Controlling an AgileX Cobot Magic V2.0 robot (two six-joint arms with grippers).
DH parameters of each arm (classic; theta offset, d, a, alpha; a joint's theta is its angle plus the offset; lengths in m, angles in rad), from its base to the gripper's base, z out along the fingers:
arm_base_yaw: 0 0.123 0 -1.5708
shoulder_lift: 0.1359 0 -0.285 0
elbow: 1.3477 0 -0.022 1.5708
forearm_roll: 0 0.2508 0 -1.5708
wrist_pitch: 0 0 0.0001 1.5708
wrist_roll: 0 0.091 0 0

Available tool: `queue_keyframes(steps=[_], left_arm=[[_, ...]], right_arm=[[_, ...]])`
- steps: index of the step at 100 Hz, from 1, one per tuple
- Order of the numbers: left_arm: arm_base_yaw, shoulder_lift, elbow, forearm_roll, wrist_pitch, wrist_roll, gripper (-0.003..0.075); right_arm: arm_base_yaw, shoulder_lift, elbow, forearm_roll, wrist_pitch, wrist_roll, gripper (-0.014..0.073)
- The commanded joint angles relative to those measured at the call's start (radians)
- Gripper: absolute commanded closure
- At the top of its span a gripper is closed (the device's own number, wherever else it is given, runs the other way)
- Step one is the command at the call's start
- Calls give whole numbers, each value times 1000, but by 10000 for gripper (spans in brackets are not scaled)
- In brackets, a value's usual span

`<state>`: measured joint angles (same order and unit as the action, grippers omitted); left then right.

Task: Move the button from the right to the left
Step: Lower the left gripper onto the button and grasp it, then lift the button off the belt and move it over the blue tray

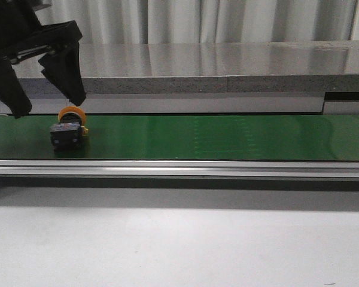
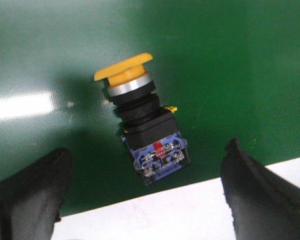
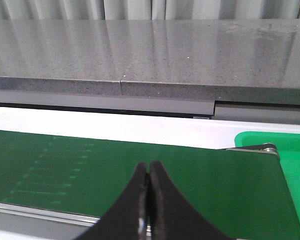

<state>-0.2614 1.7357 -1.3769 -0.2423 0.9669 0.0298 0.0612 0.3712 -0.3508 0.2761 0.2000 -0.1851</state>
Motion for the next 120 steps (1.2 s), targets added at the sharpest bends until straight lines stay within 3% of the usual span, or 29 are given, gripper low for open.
queue_keyframes(steps=[1, 16, 48, 62, 79, 86, 120], left_arm=[[-6, -20, -51, 20, -6, -30, 124], [-6, 10, -55, 122, -9, -87, 124], [-6, 65, -55, 122, -9, -88, 129], [-6, 68, -55, 122, -11, -88, 239], [-6, 68, -55, 122, -9, -88, 495], [-6, 68, -55, 122, -7, -88, 565], [17, 53, -136, 185, 83, -88, 587]], right_arm=[[2, 3, -26, -3, -79, -6, 661], [2, 3, -26, -3, -79, -6, 661], [2, 3, -26, -3, -79, -6, 661], [2, 3, -26, -3, -79, -6, 661], [2, 3, -26, -3, -79, -6, 661], [2, 3, -26, -3, -79, -6, 661], [2, 3, -26, -3, -79, -6, 661]])
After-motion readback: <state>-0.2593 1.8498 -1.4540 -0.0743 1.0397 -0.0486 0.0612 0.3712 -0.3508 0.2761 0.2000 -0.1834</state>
